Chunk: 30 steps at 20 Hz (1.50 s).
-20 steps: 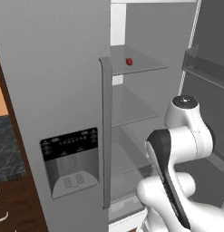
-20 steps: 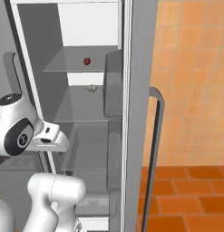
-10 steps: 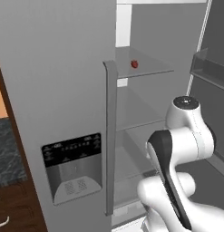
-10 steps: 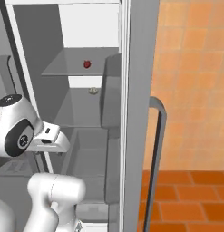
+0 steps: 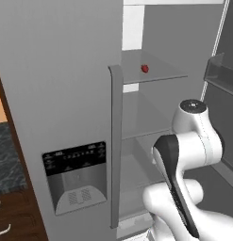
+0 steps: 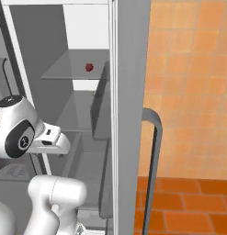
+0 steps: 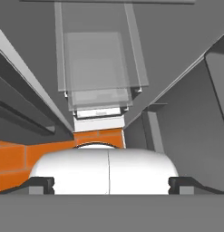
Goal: Take the strawberry from the fridge and place it on top of the pancake, located on the dining counter.
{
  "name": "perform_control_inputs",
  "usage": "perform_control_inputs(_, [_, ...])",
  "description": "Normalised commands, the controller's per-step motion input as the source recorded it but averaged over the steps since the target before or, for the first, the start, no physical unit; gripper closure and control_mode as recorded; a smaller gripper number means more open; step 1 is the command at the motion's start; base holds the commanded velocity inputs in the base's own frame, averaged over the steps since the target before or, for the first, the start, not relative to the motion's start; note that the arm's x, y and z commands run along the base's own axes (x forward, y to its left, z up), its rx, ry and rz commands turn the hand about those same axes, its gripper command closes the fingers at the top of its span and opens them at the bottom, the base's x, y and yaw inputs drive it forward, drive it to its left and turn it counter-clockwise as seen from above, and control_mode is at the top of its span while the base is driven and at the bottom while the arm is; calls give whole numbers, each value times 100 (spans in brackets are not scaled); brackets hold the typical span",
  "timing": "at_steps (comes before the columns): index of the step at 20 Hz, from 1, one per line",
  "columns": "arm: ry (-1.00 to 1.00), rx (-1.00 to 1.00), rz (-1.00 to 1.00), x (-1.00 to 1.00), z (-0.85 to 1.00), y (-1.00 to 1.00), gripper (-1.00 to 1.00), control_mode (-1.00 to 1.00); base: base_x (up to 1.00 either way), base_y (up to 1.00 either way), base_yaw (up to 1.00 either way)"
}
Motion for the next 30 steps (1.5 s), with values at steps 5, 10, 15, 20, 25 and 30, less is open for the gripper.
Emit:
perform_control_inputs(5, [0, 0, 0, 0, 0, 0, -100, 100, 13, -19, 0])
perform_control_inputs(10, [0, 0, 0, 0, 0, 0, -100, 100, 21, -23, -6])
perform_control_inputs(15, [0, 0, 0, 0, 0, 0, -100, 100, 15, -39, 0])
perform_control_inputs(20, [0, 0, 0, 0, 0, 0, -100, 100, 0, -10, 0])
perform_control_inputs(25, [0, 0, 0, 0, 0, 0, -100, 100, 0, -10, -1])
perform_control_inputs(30, [0, 0, 0, 0, 0, 0, -100, 100, 0, -55, -7])
